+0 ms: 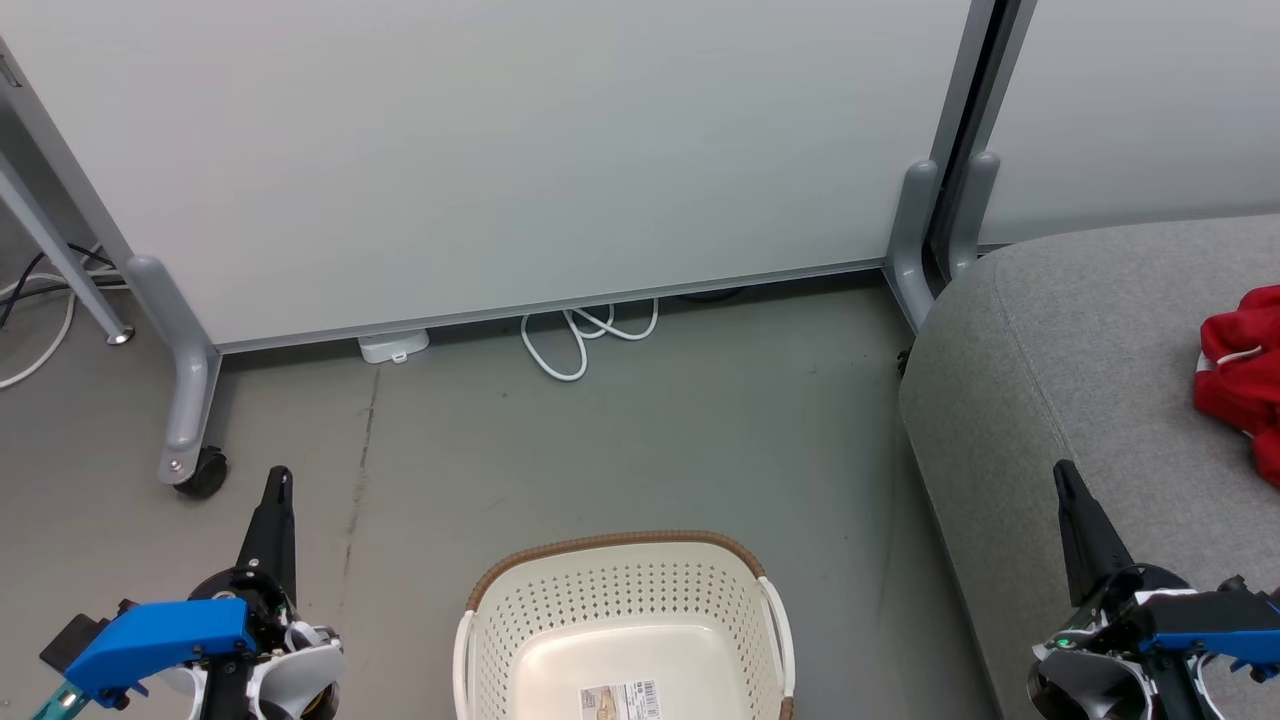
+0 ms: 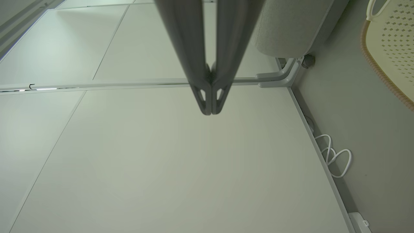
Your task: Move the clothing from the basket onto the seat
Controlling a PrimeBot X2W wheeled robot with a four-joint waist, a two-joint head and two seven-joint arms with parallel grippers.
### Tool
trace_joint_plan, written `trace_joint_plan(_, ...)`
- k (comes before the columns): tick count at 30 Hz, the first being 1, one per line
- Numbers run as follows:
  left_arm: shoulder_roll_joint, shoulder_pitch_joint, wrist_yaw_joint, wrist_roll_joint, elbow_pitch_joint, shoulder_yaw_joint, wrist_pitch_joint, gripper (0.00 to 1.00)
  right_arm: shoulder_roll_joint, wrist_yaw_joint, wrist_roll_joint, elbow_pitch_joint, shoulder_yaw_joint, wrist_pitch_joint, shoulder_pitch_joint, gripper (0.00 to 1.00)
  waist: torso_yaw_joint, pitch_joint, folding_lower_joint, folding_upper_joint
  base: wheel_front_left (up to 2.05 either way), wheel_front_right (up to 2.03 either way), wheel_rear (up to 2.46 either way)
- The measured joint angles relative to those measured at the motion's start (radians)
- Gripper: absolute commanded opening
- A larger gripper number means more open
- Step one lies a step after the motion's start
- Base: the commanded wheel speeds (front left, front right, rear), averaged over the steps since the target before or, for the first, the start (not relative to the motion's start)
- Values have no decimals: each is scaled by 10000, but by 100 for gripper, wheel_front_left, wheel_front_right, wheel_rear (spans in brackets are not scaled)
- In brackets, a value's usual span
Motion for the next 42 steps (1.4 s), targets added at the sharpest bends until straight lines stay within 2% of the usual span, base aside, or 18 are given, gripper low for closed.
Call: trace_joint_plan(42, 0, 0, 0, 0, -2, 0, 0, 0, 2, 0, 0, 0, 0, 0, 0, 0, 0, 0, 0, 0, 0, 0, 0)
